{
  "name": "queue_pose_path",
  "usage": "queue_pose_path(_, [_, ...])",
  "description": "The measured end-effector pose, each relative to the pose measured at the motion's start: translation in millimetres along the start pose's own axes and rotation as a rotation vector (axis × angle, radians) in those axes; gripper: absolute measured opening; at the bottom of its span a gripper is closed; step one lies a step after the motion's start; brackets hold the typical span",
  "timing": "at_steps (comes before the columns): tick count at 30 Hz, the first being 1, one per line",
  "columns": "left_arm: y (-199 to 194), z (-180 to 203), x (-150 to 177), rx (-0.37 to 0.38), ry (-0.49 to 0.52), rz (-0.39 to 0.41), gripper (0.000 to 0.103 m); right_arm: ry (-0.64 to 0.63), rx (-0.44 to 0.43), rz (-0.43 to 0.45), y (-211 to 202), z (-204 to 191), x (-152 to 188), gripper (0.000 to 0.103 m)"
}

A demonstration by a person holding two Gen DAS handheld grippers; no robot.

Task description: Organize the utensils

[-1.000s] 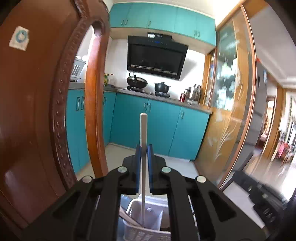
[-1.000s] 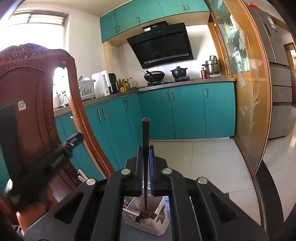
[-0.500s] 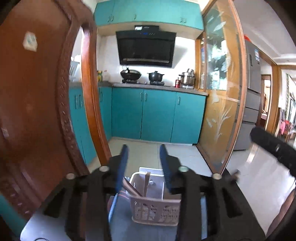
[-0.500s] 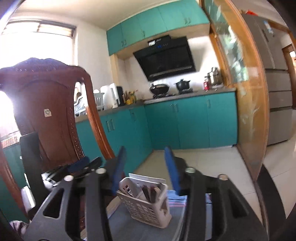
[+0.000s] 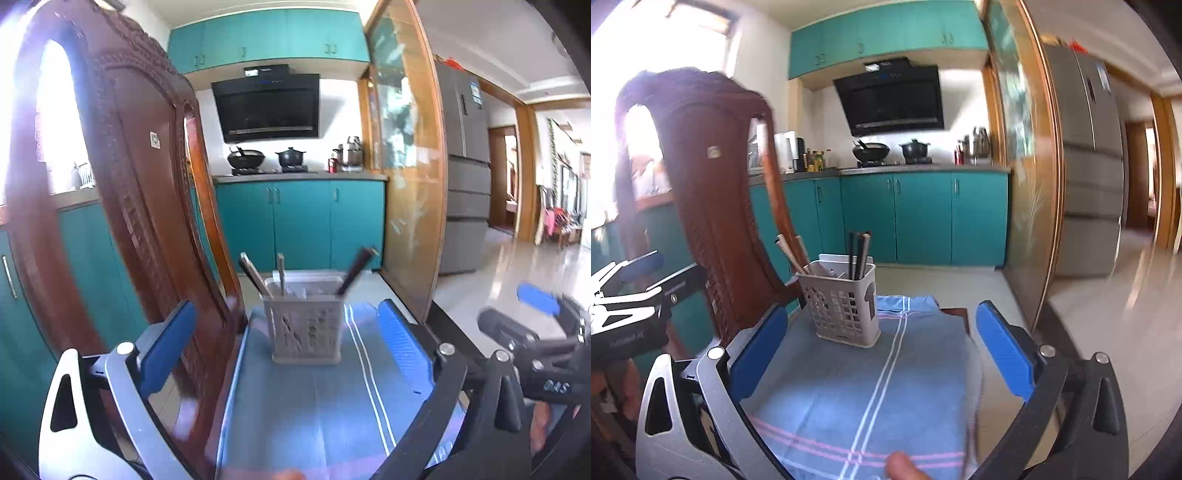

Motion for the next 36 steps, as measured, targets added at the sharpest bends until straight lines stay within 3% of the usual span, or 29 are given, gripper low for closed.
queue_pose_path(7, [-64.9,-9.8,16.7,0.005,-0.049,-0.015,0.099,-0.053,0.012,0.030,-50.6,-23.2,0.5,0.100])
queue_pose_path(15, [-98.9,-5.5,20.3,-0.009,-0.030,0.015,0.099,-0.076,0.049,0.048,-74.5,-31.7,2.5,0.100])
queue_pose_path(36, [-107.6,10.9,18.4,0.032,-0.013,0.011,0.100,-0.069,0.067,0.066,-89.3,-30.4,3.0,0.100])
Point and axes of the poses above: each gripper's, at about its wrist camera, not at the fingertips, and y roughly the way its jaws point, z to its right, x to its underside, the point moved 9 cm from there along y, roughly the way its jaws point, and after that the axes turned 13 degrees about -y, right-handed, at the moved point
